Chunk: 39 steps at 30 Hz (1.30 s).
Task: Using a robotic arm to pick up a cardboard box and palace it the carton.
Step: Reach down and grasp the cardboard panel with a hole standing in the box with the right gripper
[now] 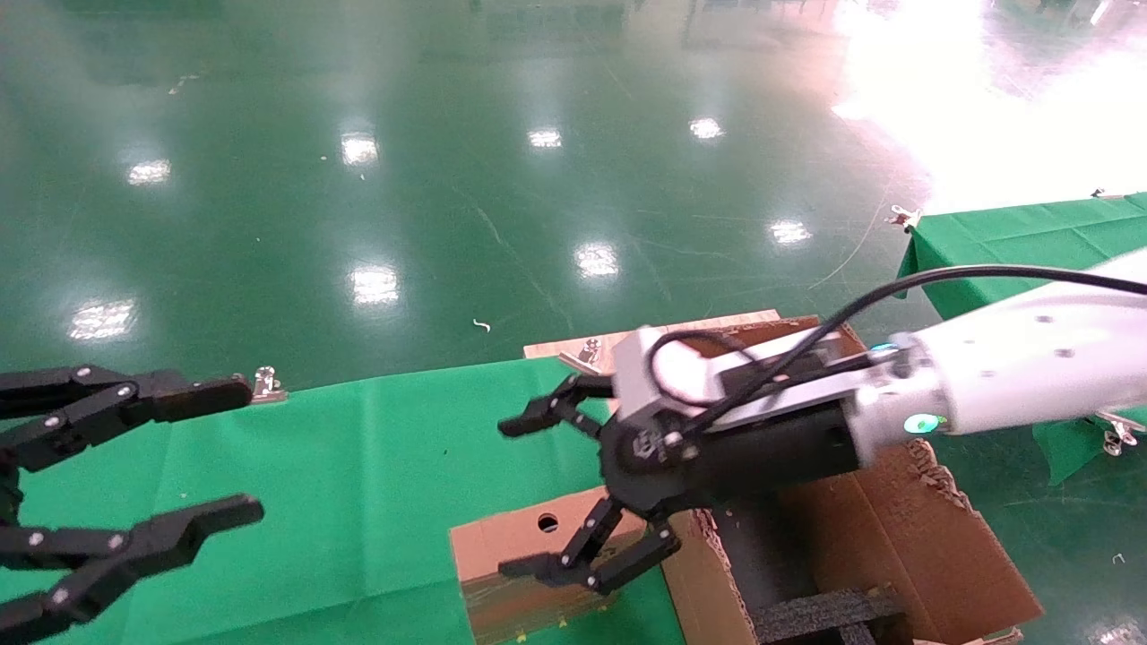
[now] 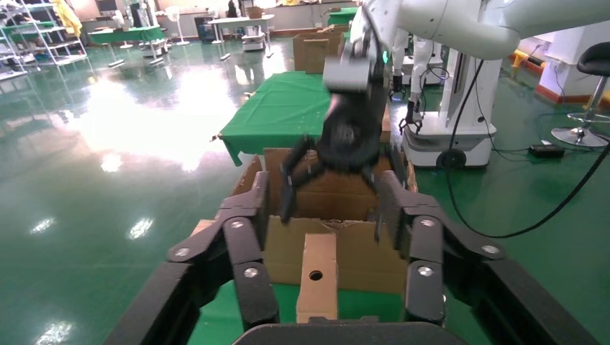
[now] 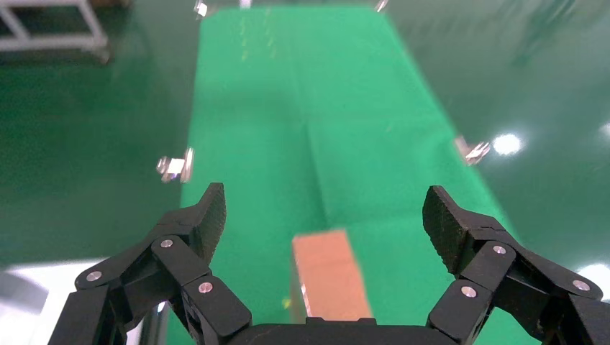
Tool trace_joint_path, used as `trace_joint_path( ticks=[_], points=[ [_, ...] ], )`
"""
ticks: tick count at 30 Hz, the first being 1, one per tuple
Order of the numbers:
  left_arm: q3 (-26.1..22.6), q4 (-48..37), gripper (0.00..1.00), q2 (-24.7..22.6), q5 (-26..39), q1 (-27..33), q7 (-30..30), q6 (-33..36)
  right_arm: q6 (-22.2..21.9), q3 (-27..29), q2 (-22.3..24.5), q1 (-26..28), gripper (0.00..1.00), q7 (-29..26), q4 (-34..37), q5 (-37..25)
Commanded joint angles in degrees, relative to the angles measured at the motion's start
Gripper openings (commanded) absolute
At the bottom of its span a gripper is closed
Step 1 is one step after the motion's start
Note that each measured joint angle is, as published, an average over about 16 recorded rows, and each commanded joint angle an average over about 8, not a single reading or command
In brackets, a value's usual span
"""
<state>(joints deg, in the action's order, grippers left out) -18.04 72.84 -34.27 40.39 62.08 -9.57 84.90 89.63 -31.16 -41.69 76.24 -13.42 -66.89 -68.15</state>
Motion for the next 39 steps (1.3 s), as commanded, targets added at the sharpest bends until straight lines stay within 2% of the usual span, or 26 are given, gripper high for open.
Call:
trace_joint_path(
  ticks=[1,17,23,24,25,31,32,33,39],
  points=[
    [0.0,0.0,0.0,0.0,0.0,0.0,0.0,0.0,0.5,-2.1,-1.3,1.8,1.0,0.0,1.2,-3.1],
    [0.0,0.0,0.0,0.0,0.0,0.0,0.0,0.0,0.8,-17.1,-10.3,13.4,1.0,2.8,6.4,-20.1],
    [0.0,0.0,0.73,0.0,0.0,0.0,0.0,0.0,1.0,-22.3,-12.5,16.2,1.0,4.2,7.3,-22.3],
    [0.0,0.0,0.86,0.0,0.0,0.0,0.0,0.0,1.0,-23.0,-12.8,16.6,0.97,4.4,7.5,-22.5],
    [0.0,0.0,0.98,0.0,0.0,0.0,0.0,0.0,1.0,-23.7,-13.1,17.0,0.9,4.5,7.7,-22.7],
    [0.0,0.0,1.0,0.0,0.0,0.0,0.0,0.0,1.0,-25.8,-13.9,18.1,0.15,4.8,8.5,-23.2],
    [0.0,0.0,1.0,0.0,0.0,0.0,0.0,0.0,1.0,-25.8,-13.9,18.1,0.06,4.8,8.5,-23.2],
    [0.0,0.0,1.0,0.0,0.0,0.0,0.0,0.0,1.0,-25.8,-13.9,18.1,0.0,4.8,8.4,-23.2],
    [0.0,0.0,1.0,0.0,0.0,0.0,0.0,0.0,0.9,-25.2,-13.7,17.8,0.0,4.8,8.2,-23.0]
  ],
)
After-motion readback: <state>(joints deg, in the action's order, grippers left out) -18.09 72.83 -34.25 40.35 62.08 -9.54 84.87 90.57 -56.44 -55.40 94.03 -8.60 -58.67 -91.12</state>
